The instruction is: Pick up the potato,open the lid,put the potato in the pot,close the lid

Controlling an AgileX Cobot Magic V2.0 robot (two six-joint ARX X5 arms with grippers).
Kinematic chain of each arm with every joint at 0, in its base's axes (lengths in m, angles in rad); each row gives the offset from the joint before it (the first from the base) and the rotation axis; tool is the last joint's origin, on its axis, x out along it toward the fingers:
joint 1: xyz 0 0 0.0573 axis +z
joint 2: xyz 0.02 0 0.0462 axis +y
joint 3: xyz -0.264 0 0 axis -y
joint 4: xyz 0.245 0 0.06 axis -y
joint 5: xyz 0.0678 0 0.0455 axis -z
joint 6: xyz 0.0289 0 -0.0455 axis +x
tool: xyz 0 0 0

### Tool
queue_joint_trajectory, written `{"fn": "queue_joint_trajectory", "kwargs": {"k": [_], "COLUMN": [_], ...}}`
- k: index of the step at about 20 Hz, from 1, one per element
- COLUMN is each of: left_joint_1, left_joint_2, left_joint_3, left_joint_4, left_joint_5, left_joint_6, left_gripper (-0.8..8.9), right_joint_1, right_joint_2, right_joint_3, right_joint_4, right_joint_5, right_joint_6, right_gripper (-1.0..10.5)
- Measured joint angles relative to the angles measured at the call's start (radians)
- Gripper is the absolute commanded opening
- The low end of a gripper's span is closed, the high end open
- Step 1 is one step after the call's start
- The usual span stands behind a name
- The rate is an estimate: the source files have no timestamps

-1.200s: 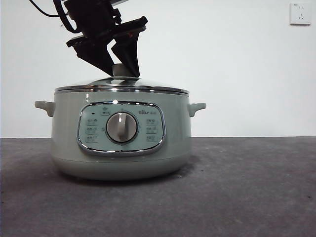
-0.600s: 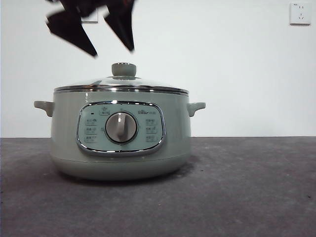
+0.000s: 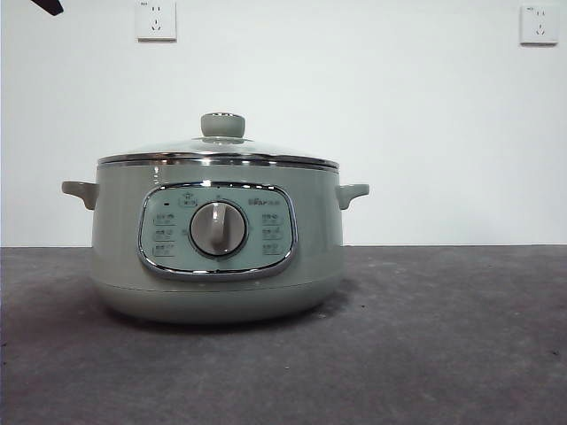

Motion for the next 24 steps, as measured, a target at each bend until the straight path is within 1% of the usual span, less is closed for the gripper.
{"fn": "queue_joint_trajectory", "kwargs": {"k": [1,2,3,4,7,9,12,18,19,20,22,23,24], "left_joint_1": [-0.005,-0.011,-0.014,-0.018,-0.026,-0.026,-0.026,-0.026,-0.026,-0.024,0.010,0.038,0.064], "left_joint_2": [0.000,0.000,0.000,0.000,0.000,0.000,0.000,0.000,0.001,-0.002,-0.028,-0.053,-0.082], "left_joint_3": [0.000,0.000,0.000,0.000,0.000,0.000,0.000,0.000,0.000,0.000,0.000,0.000,0.000], "left_joint_4": [-0.022,-0.045,-0.064,-0.082,-0.161,-0.172,-0.112,0.096,0.130,0.142,0.108,0.097,0.076], "left_joint_5": [0.021,0.044,0.059,0.069,0.072,0.072,0.072,0.072,0.065,0.039,-0.023,-0.032,-0.039], "left_joint_6": [0.002,0.004,0.008,0.012,0.014,0.015,0.015,0.019,0.034,0.075,0.199,0.248,0.276], "left_gripper": [-0.51,-0.16,-0.09,-0.09,-0.05,-0.03,-0.03,-0.03,-0.03,-0.03,-0.03,-0.03,-0.03], "right_joint_1": [0.000,0.000,0.000,0.000,0.000,0.000,0.000,0.000,0.000,0.000,0.000,0.000,0.000], "right_joint_2": [0.011,0.020,0.025,0.027,0.026,0.026,0.026,0.026,0.026,0.025,0.025,0.025,0.025], "right_joint_3": [0.000,0.000,0.000,0.000,0.000,0.000,0.000,0.000,0.000,0.000,0.000,0.000,0.000], "right_joint_4": [-0.002,-0.001,0.006,0.021,0.019,0.018,0.018,0.016,0.016,0.016,0.016,0.016,0.016], "right_joint_5": [-0.011,-0.012,-0.003,0.000,-0.039,-0.035,-0.031,-0.031,-0.031,-0.031,-0.031,-0.031,-0.030], "right_joint_6": [-0.003,-0.011,-0.015,-0.020,-0.021,-0.021,-0.021,-0.021,-0.021,-0.021,-0.021,-0.021,-0.021], "right_gripper": [0.0,-0.3,-0.1,-0.1,0.0,0.0,0.0,0.0,0.0,0.0,0.0,0.0,0.0]}}
